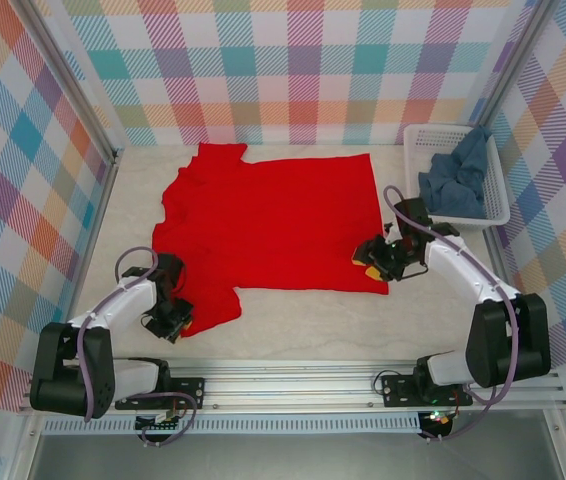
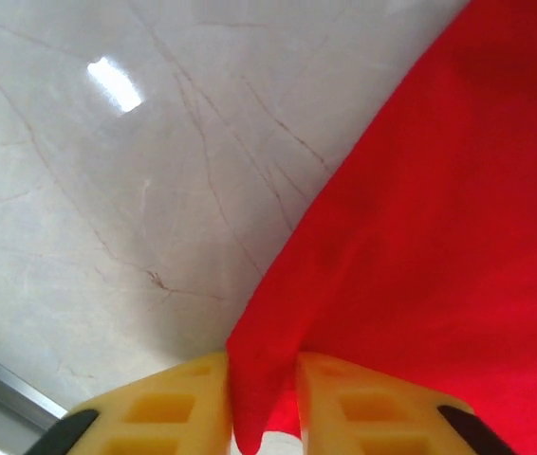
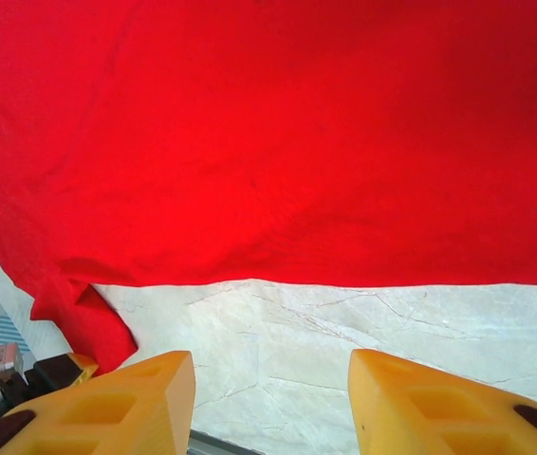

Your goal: Fold and stack the t-shirts

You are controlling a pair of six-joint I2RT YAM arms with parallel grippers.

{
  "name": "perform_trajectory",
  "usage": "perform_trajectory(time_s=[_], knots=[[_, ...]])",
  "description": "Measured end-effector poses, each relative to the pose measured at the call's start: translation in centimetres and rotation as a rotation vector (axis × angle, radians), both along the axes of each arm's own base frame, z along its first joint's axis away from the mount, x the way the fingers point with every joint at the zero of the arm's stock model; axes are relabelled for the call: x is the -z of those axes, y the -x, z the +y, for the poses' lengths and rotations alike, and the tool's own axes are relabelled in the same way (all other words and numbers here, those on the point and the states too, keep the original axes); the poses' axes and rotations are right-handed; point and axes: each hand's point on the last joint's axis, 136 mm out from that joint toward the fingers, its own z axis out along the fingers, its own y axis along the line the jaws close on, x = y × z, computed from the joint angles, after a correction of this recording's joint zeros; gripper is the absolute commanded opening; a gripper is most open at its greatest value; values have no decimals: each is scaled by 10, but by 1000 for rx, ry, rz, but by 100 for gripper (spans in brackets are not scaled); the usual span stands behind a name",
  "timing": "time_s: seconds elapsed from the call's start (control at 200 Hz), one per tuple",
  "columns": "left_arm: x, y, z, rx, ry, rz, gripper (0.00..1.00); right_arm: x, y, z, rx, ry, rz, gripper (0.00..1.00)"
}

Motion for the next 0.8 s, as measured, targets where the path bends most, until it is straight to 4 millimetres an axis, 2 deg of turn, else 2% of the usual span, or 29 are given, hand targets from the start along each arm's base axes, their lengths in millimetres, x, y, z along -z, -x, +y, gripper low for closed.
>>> perform_trajectory(time_s=[0.11, 0.165, 0.255, 0.44, 0.535, 0.8], knots=[[-1, -1, 0, 5, 1, -6, 0, 6, 4, -5, 13, 24, 9, 41], [-2, -1, -1, 7, 1, -11, 0, 10, 6, -9, 26, 47, 22, 37], [-2, -1, 0, 12, -5, -15, 0, 15, 10, -14, 40, 76, 40, 39], [-22, -6, 1, 22, -17, -110, 0, 47, 30, -60, 221, 227, 173, 41], [-32, -7, 2, 12, -23, -156, 0, 56, 33, -76, 286, 273, 218, 40], [-36, -3, 3, 2, -22, -163, 0, 82, 28, -83, 346, 282, 307, 35]])
